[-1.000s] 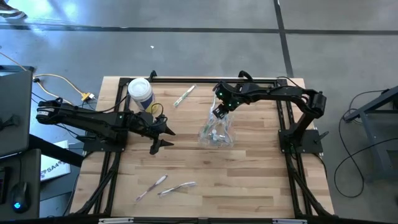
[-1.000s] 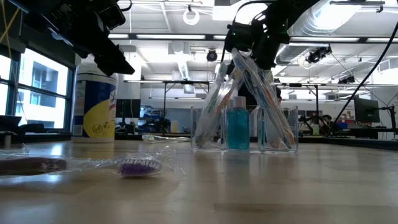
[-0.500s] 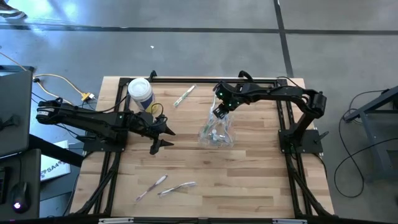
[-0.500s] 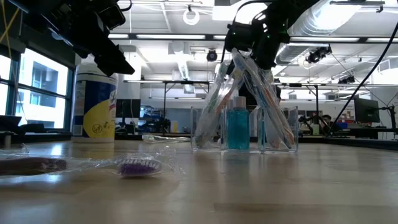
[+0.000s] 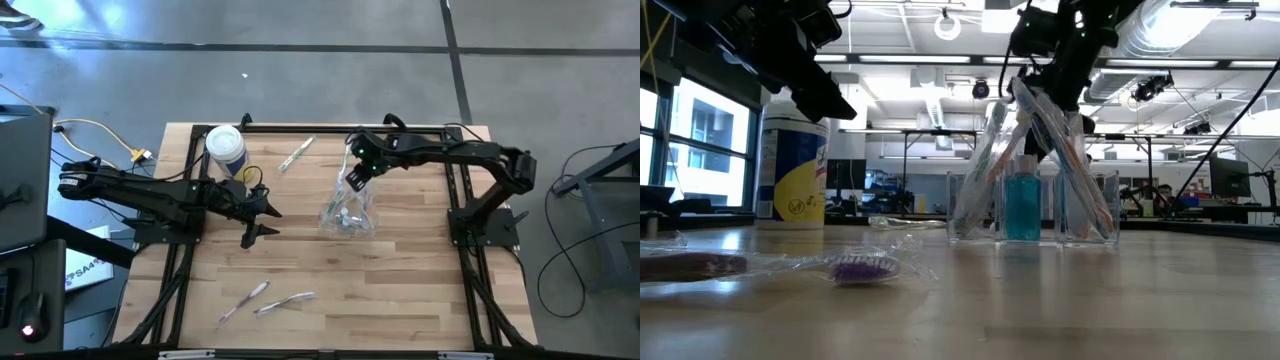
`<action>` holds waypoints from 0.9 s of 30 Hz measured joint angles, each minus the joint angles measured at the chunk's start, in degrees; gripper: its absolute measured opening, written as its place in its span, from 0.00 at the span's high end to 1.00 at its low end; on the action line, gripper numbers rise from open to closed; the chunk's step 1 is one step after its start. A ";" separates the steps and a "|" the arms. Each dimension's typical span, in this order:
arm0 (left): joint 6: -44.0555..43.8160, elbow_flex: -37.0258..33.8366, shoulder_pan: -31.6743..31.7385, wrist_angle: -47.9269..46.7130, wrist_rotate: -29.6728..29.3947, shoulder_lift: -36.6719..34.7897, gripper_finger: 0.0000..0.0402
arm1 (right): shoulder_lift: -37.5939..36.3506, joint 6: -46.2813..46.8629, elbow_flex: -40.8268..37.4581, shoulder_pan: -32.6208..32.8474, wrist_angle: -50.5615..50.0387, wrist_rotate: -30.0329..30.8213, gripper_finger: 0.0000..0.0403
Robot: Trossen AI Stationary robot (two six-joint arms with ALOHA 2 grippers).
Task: Pick & Place toothbrushing station
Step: Put the mouthwash into the middle section of the transparent organizer
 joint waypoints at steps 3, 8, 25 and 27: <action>-0.25 0.00 0.00 0.02 0.00 0.00 0.40 | -1.65 0.77 0.00 0.35 -0.63 0.85 0.78; -0.25 0.00 0.00 0.02 0.00 0.00 0.40 | -3.34 0.88 0.00 1.04 -1.29 2.06 0.78; -0.42 -0.02 0.00 0.00 0.00 0.00 0.40 | -10.64 -0.11 0.02 2.44 -1.40 7.45 0.78; -0.40 -0.02 0.00 0.00 0.00 0.00 0.40 | -12.17 -0.38 0.02 2.81 -1.45 8.46 0.78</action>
